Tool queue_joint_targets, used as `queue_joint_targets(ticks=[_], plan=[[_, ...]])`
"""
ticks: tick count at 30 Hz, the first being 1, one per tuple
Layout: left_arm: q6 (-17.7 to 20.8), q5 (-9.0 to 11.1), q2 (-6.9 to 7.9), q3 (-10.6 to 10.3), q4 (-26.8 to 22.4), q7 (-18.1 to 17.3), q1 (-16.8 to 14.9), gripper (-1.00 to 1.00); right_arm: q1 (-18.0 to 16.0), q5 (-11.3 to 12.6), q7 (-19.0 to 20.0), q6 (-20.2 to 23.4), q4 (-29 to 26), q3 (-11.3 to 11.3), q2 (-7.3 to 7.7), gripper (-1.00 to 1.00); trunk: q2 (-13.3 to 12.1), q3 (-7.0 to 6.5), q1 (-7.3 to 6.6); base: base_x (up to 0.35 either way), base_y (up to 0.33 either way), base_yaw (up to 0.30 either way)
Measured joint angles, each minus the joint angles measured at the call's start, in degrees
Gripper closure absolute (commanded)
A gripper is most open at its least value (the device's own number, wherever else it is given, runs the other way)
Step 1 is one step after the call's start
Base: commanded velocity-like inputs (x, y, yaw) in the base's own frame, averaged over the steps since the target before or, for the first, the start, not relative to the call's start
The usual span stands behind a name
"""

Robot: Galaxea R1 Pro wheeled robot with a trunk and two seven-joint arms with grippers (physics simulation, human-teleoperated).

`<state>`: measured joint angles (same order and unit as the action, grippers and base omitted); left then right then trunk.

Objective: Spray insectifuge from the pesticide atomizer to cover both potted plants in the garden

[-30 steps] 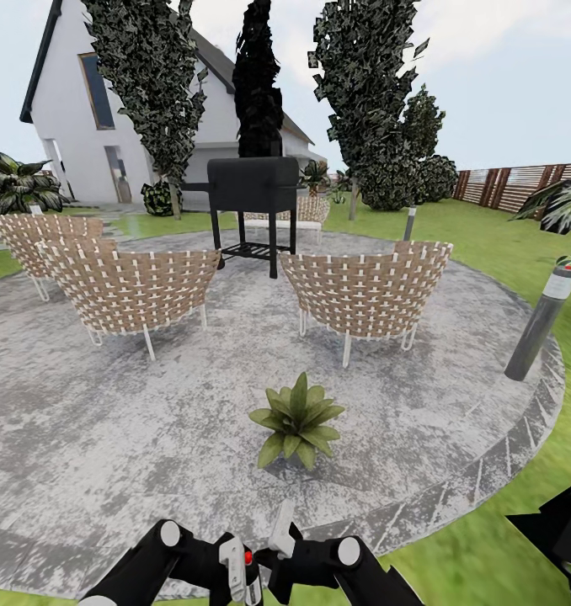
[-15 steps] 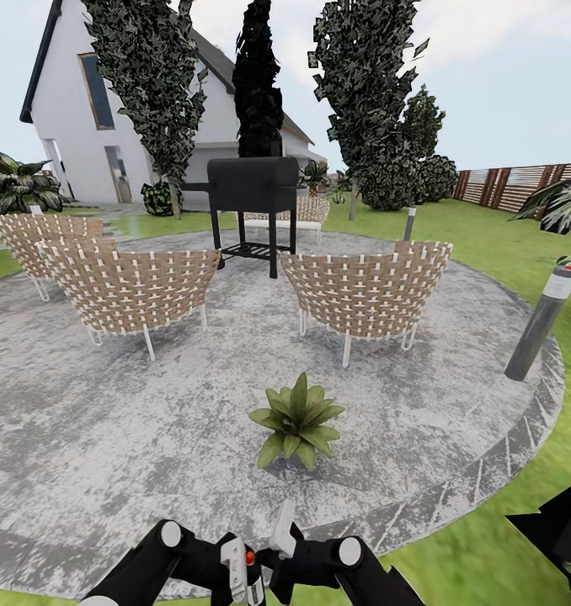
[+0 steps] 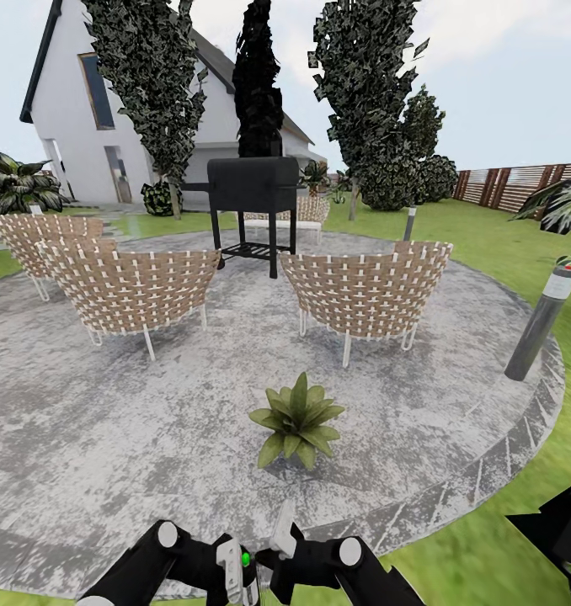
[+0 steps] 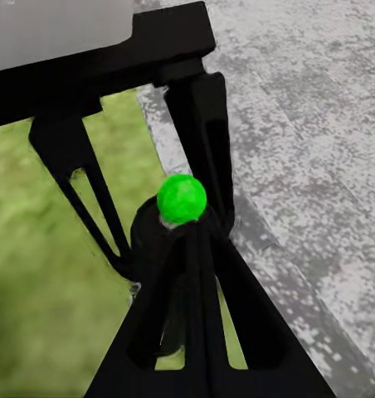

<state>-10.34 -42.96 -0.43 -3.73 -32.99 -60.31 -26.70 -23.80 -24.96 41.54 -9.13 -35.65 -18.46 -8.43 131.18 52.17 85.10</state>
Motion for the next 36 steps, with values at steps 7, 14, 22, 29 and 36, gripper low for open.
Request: queue_joint_targets(ticks=[7,14,22,29,36], plan=[[0.2,-0.3,7.67,0.5,0.5,0.3,0.6,1.00,0.0,0.0,0.0,0.0,0.0,-0.1,0.00,1.00,0.0,0.00,0.00,0.000,0.000,0.000],[0.3,0.1,15.44,0.7,0.3,0.6,1.0,1.00,0.0,0.0,0.0,0.0,0.0,0.0,0.13,-1.00,0.0,0.00,0.00,0.000,0.000,0.000],[1.0,0.8,17.60,6.2,0.8,5.7,0.9,1.00,0.0,0.2,-5.7,-0.1,0.2,1.8,4.36,-1.00,0.0,0.00,0.00,0.000,0.000,0.000],[15.2,0.6,15.96,19.1,0.2,7.2,-0.5,1.00,0.0,1.3,-43.9,-0.4,11.7,14.9,5.70,-1.00,0.0,0.00,0.00,0.000,0.000,0.000],[36.7,0.4,8.24,19.1,-0.1,7.3,-5.9,1.00,0.0,9.6,-50.9,-0.1,17.3,19.2,4.87,-1.00,0.0,0.00,0.00,0.000,0.000,0.000]])
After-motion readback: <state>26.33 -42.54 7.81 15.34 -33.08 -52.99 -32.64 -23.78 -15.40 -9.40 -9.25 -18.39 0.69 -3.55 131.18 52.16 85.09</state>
